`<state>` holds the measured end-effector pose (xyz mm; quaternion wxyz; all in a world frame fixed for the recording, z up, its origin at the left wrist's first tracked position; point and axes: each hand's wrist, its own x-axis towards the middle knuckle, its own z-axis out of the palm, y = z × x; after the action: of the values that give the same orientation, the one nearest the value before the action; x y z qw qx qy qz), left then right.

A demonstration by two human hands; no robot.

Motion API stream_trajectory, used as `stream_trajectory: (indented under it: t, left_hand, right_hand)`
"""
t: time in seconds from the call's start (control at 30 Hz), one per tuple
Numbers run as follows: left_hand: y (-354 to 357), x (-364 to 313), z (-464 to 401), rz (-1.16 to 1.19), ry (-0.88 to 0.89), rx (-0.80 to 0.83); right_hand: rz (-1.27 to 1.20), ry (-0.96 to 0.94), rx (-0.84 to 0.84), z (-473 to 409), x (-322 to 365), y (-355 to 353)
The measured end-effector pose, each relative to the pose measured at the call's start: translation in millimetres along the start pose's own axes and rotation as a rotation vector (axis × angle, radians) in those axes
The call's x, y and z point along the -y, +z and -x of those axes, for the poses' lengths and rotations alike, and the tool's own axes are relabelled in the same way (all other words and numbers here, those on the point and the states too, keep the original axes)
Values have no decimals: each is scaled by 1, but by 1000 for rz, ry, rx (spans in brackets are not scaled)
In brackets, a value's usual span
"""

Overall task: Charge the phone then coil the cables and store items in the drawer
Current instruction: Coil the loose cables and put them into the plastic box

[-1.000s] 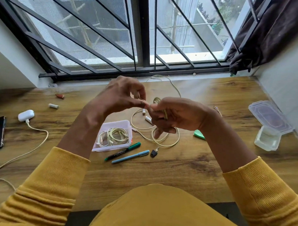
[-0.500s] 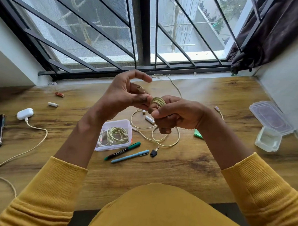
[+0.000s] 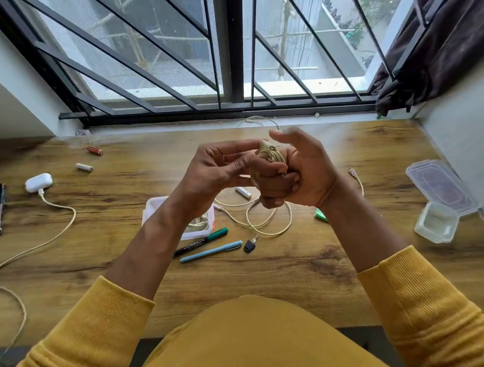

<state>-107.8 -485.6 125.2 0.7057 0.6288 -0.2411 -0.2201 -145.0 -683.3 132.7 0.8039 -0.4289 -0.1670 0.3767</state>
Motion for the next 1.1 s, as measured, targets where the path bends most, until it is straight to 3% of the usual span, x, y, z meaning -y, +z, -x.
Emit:
stream_trajectory:
  t: [0.2,0.5,0.83,1.0,1.1]
  left_hand:
    - [0,3,2,-123,78,6]
    - [-4,12,6,-172,-29,23]
    - [11,26,-1,-543,42,-382]
    - [20,25,2,-606,100,-496]
    - [18,27,2,-588,79,-565]
  right_hand:
    - [8,19,-24,-4,-2,2]
    - [43,77,-208,-8,-16,-6]
    - [-30,46,-612,-22,-15,3]
    - [-133,-86,-887,-24,-18,0]
    - [-114,-156,-946,-22,-22,-4]
